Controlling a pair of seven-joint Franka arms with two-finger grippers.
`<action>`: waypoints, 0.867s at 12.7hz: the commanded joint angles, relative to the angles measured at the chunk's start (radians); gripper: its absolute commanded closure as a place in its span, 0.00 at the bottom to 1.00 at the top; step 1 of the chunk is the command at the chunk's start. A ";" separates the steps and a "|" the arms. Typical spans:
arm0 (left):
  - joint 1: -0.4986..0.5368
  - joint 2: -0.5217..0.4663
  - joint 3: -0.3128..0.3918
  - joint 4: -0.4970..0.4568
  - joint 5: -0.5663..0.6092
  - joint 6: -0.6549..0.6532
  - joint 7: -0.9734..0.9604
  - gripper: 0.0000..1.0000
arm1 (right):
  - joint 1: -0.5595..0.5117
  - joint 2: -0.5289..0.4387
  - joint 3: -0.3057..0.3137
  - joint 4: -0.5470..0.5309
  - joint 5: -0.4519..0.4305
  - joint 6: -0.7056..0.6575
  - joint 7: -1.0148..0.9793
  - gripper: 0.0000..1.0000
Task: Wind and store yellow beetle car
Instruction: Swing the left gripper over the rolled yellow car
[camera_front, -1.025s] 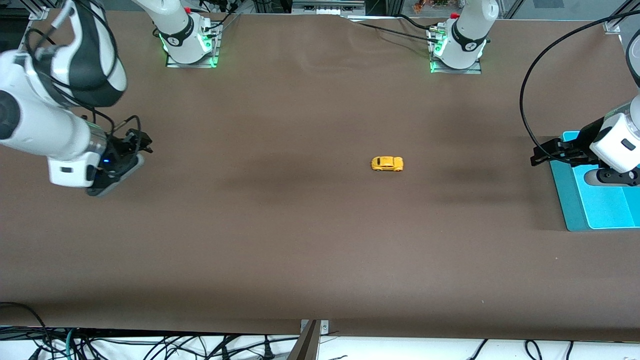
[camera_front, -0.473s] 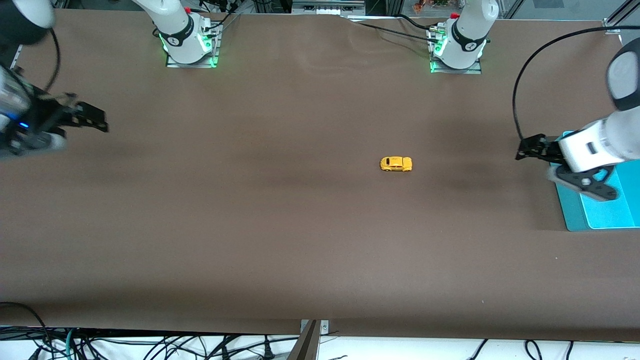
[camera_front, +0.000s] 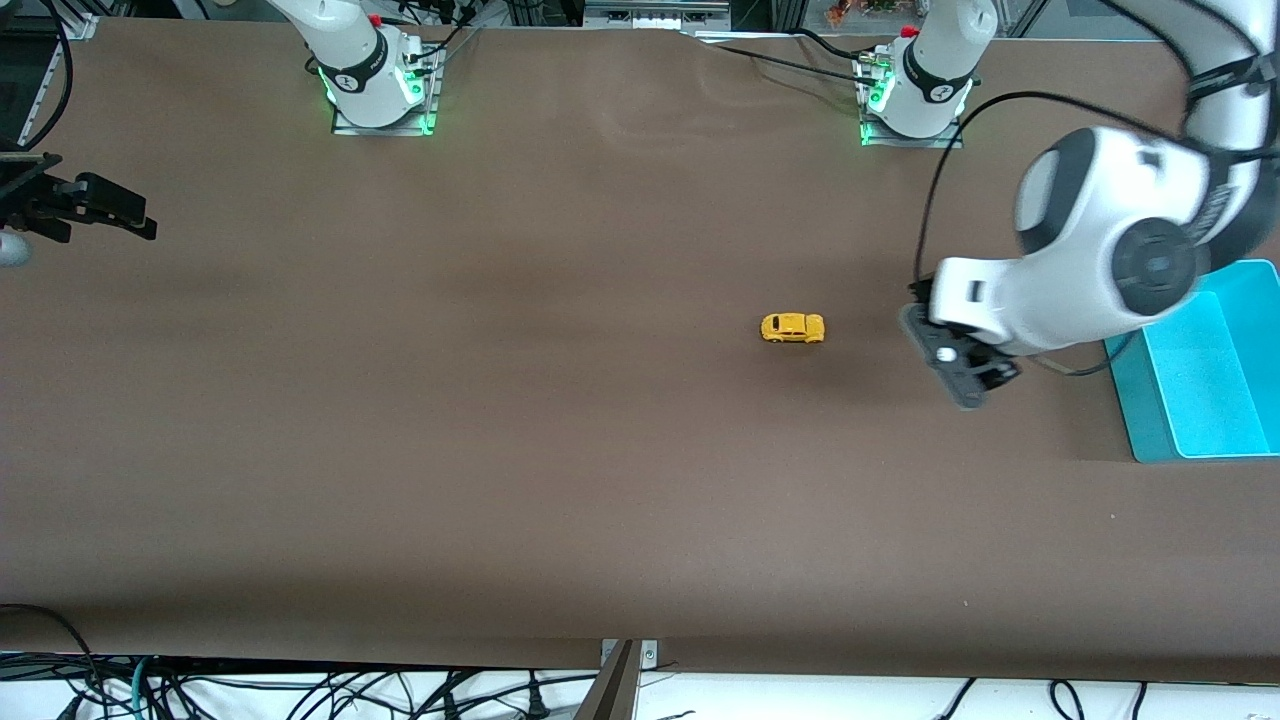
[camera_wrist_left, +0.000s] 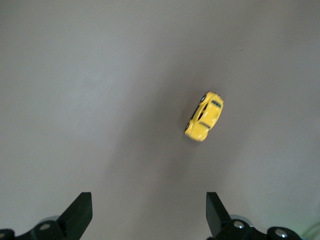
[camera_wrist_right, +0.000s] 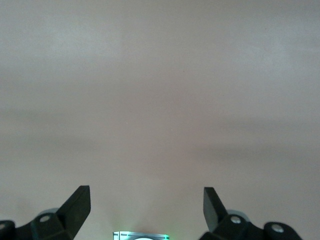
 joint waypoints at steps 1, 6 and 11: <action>-0.091 0.038 0.014 -0.018 -0.022 0.078 0.090 0.00 | -0.009 -0.023 0.013 -0.019 -0.003 -0.010 0.089 0.00; -0.104 -0.042 -0.050 -0.339 -0.020 0.447 0.130 0.00 | -0.006 -0.012 0.016 -0.016 0.012 0.016 0.094 0.00; -0.060 -0.043 -0.141 -0.438 0.041 0.520 0.121 0.00 | -0.008 -0.006 0.015 -0.015 0.014 0.027 0.094 0.00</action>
